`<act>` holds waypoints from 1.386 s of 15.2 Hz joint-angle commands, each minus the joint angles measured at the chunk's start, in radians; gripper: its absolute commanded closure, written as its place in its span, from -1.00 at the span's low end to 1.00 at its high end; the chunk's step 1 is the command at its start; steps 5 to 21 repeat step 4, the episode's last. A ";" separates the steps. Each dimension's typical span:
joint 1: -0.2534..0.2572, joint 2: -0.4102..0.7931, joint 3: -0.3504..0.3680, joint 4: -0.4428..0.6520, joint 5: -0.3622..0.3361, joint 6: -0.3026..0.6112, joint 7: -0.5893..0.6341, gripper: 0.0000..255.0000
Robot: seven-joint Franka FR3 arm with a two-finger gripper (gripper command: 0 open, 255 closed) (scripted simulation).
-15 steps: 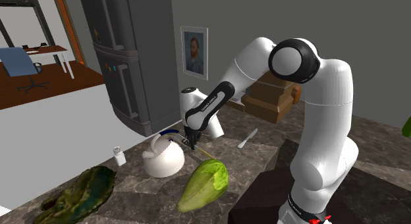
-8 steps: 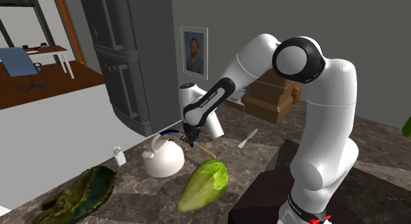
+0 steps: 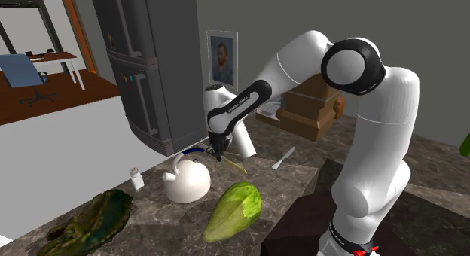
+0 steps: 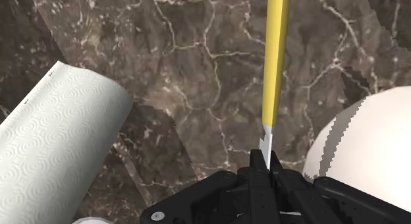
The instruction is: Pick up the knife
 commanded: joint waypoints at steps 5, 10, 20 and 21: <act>-0.003 -0.029 0.005 0.015 0.021 -0.041 -0.016 1.00; -0.003 -0.029 0.005 0.015 0.021 -0.041 -0.016 1.00; -0.003 -0.029 0.005 0.015 0.021 -0.041 -0.016 1.00; -0.003 -0.029 0.005 0.015 0.021 -0.041 -0.016 1.00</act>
